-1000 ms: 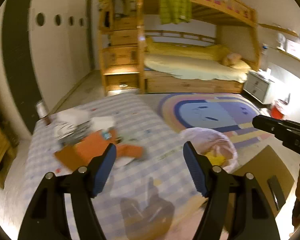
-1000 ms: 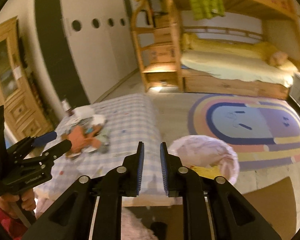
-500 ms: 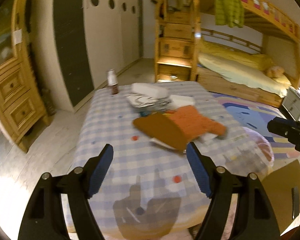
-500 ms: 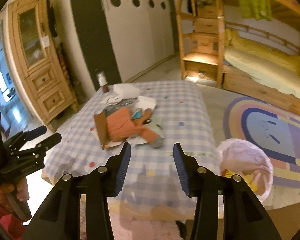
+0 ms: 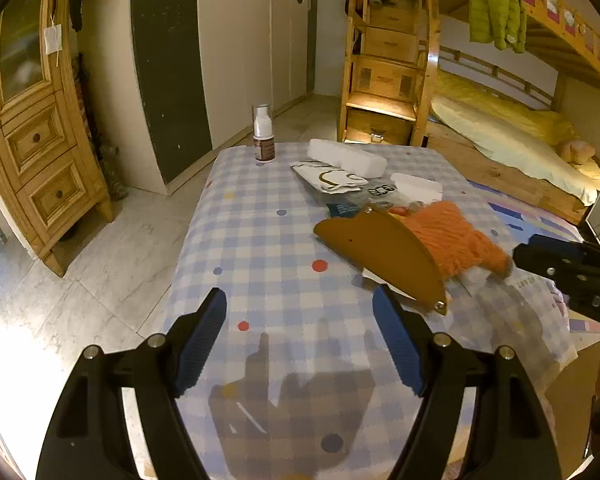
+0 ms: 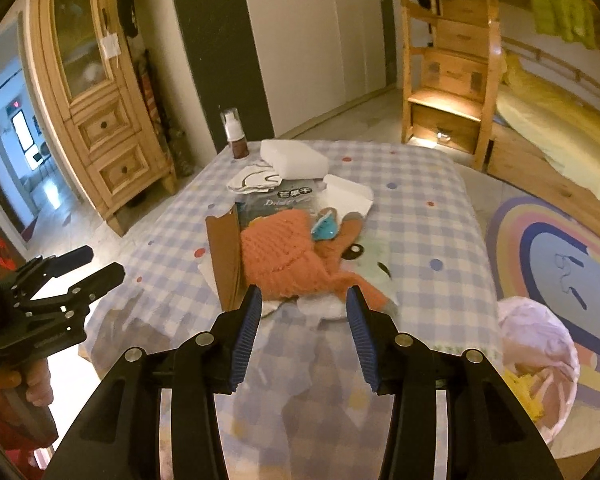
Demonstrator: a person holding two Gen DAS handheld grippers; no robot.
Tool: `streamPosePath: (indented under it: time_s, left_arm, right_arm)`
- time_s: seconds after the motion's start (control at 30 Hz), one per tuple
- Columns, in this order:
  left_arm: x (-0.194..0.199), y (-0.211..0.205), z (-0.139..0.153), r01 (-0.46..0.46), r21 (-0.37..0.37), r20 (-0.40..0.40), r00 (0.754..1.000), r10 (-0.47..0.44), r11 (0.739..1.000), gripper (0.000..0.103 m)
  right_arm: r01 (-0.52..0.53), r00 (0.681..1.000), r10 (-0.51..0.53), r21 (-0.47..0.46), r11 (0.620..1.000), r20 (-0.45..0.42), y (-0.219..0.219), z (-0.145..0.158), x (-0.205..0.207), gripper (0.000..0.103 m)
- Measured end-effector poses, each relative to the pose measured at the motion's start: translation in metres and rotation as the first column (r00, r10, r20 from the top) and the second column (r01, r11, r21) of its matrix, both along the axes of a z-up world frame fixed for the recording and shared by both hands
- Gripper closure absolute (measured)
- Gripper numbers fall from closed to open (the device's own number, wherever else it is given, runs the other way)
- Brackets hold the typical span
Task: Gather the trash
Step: 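Move both open tools back over the table, then grasp the orange fuzzy glove with the right tool and lift it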
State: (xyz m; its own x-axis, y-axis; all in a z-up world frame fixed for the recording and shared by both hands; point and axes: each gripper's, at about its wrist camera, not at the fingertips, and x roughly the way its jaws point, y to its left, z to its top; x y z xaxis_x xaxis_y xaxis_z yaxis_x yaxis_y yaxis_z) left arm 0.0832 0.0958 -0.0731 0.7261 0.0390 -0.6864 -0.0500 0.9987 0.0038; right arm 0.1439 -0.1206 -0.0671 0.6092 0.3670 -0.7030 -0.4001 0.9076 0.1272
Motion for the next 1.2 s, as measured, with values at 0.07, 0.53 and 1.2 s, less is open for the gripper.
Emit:
streamPosePath:
  time_s: [0.07,0.53,1.2]
  left_arm:
    - [0.002,0.001,-0.001,-0.004,0.001,-0.003,1.0,0.004,1.0,0.03]
    - [0.009,0.001,-0.006,0.004,-0.003,-0.024,1.0,-0.004,1.0,0.03]
    - [-0.016,-0.016,0.005,0.026,0.005,-0.001,1.0,-0.026,1.0,0.027]
  right_arm:
    - [-0.004,1.0,0.004,-0.01,1.0,-0.006,0.005,-0.004,0.008,0.057]
    - [-0.034,0.995,0.032,-0.023,0.999,-0.1,0.023,-0.034,0.042,0.078]
    - [0.021,0.968,-0.061,0.164,0.986,0.243,-0.022,0.09,-0.019,0.095]
